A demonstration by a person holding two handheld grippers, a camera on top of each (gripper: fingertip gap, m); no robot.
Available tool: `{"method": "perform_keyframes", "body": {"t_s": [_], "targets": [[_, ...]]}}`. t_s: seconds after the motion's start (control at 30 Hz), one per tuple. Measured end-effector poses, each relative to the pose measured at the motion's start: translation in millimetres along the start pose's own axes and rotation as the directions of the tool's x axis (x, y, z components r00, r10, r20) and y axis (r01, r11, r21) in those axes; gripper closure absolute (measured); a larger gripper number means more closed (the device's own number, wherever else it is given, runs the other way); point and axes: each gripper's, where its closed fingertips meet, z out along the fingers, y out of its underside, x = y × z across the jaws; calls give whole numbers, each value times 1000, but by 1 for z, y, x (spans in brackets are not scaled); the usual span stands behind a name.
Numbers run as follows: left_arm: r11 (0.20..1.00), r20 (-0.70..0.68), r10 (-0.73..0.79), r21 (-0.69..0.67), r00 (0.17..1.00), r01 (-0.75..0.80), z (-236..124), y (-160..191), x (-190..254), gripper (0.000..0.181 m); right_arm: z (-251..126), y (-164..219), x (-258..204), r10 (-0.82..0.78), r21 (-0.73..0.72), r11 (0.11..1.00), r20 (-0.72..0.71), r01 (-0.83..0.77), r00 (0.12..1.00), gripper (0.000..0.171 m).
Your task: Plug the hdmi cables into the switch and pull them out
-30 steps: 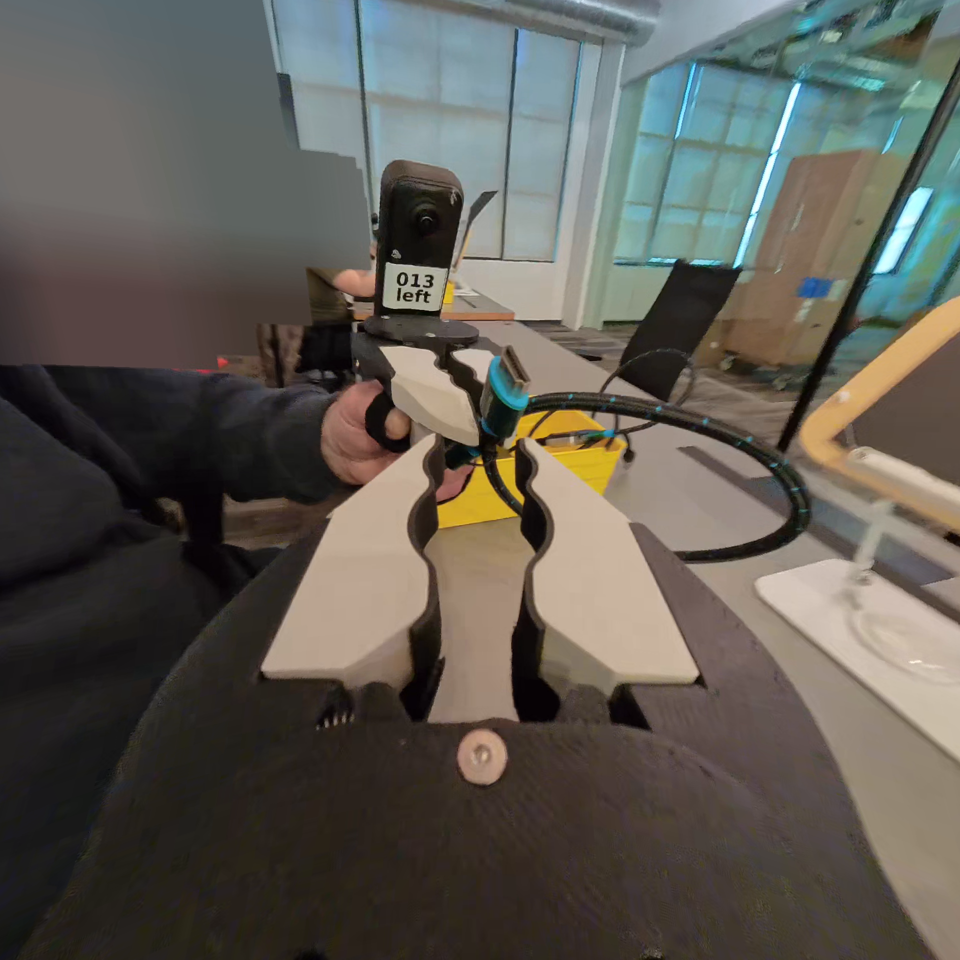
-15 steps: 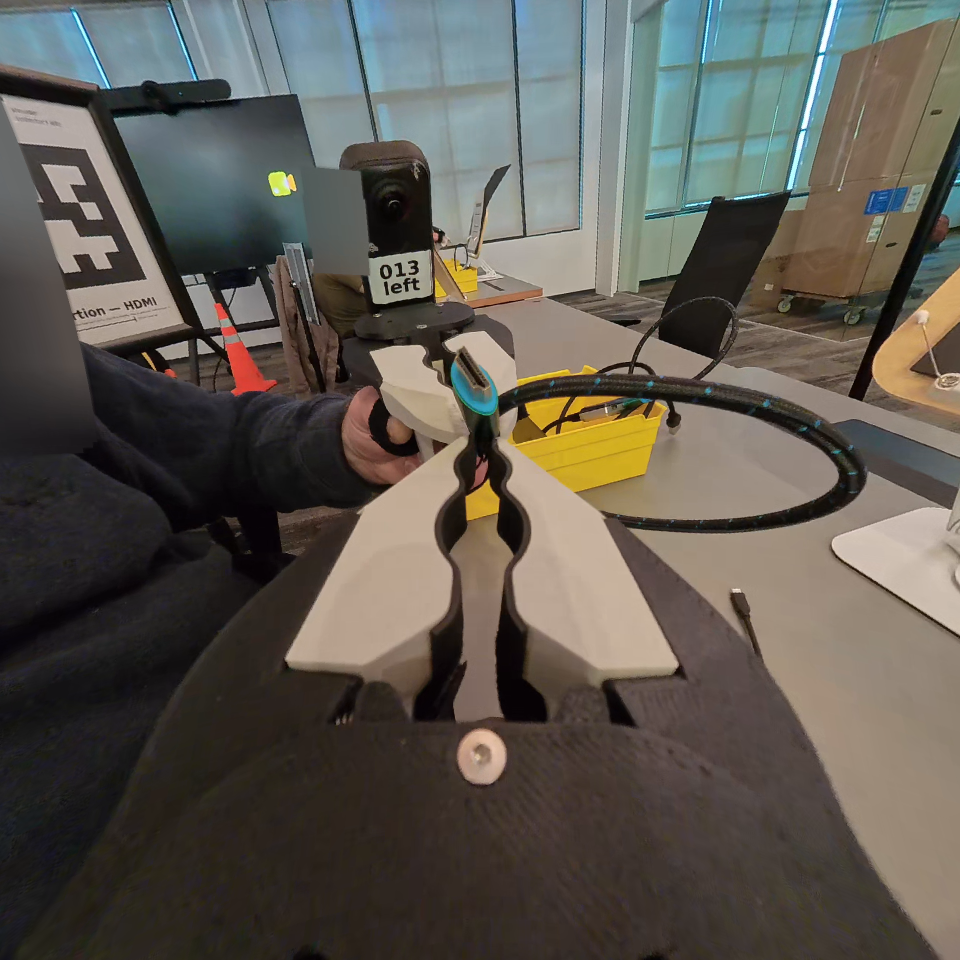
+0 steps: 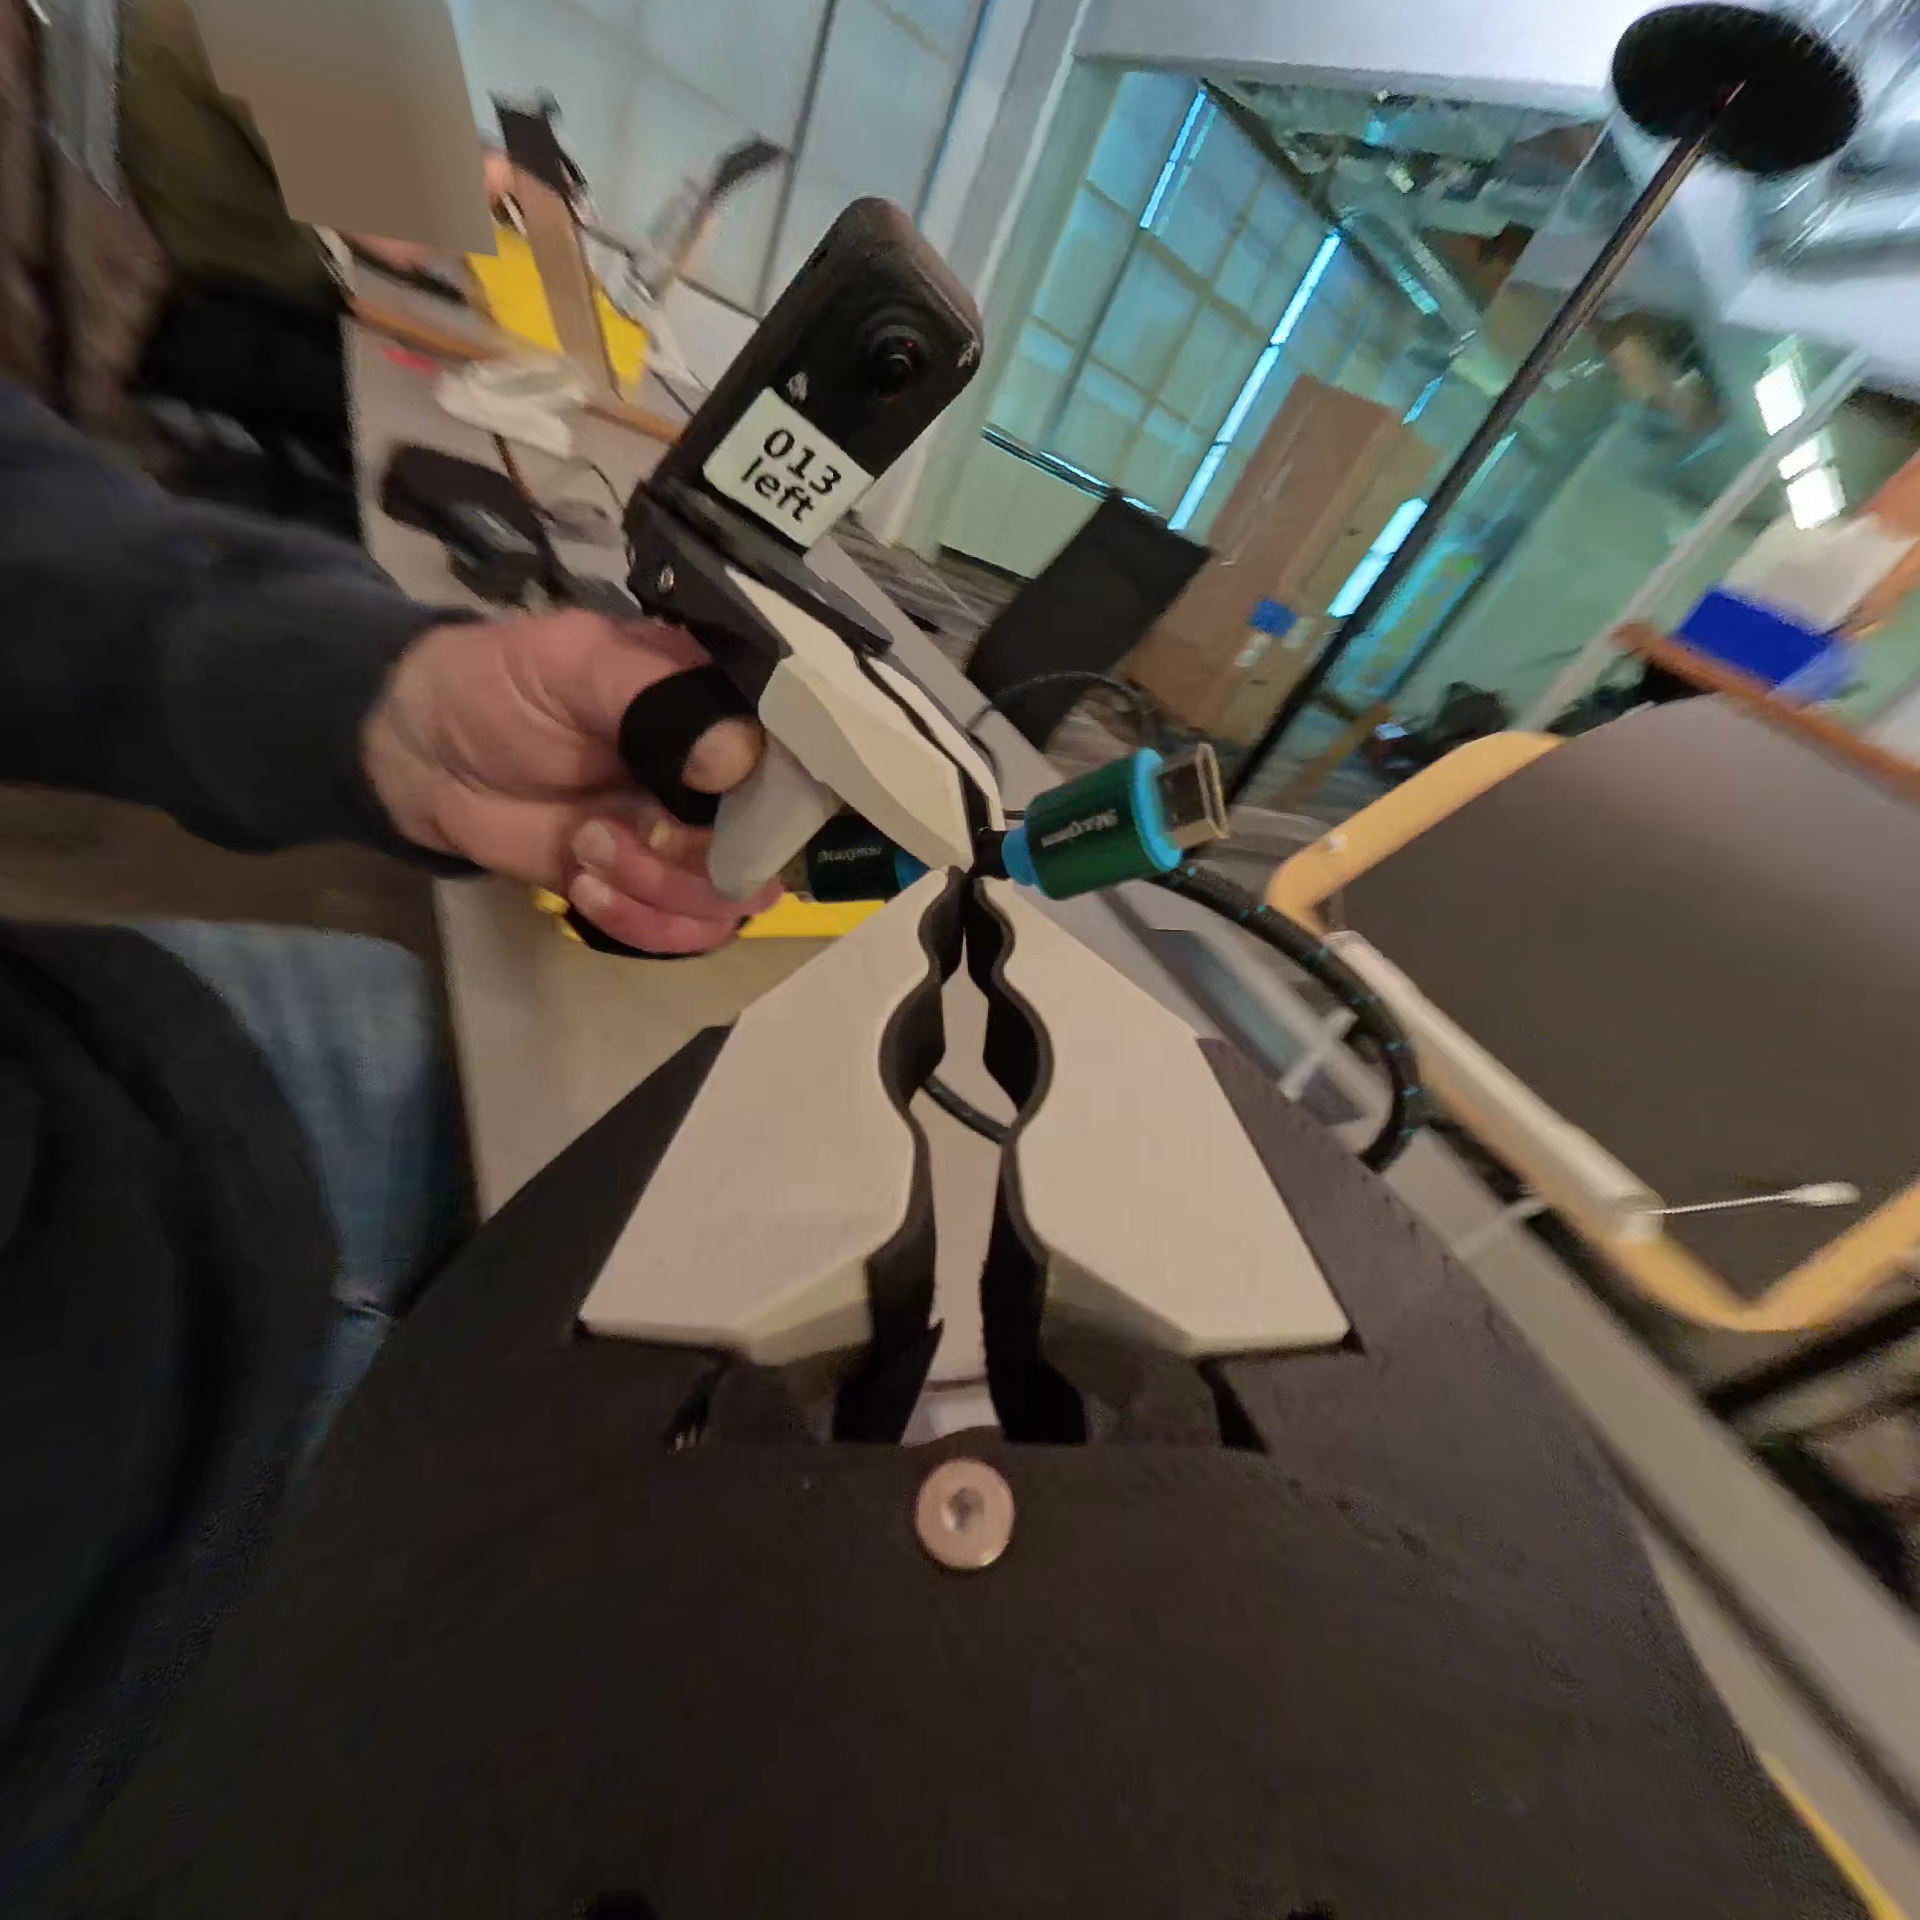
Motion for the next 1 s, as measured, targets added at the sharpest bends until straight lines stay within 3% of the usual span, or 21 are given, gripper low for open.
{"method": "perform_keyframes", "body": {"t_s": [0.1,0.23,0.37,0.4,0.53,0.77,1.0], "targets": [[998,10,-51,22,999,51,-2,-2,-5,173,0,-5,-9,-315,-80,948,-75,309,946,171],[990,47,-114,84,992,110,-16,-10,-26,173,7,-5,-21,-444,-137,891,-60,433,894,171],[998,40,-38,42,998,37,-11,-7,-15,173,-3,-10,3,-164,0,986,-71,165,984,169],[999,43,-17,31,999,15,-9,-6,-13,173,-4,-9,10,-102,11,995,-81,103,991,154],[999,36,2,49,999,-4,-10,-8,-12,173,0,5,13,79,7,997,-16,-79,997,156],[999,33,41,32,999,-42,-5,-6,-6,173,7,7,3,334,39,938,151,-343,930,156],[998,31,54,33,998,-55,-6,-7,-5,173,6,0,-2,453,70,872,265,-485,852,164]]}}
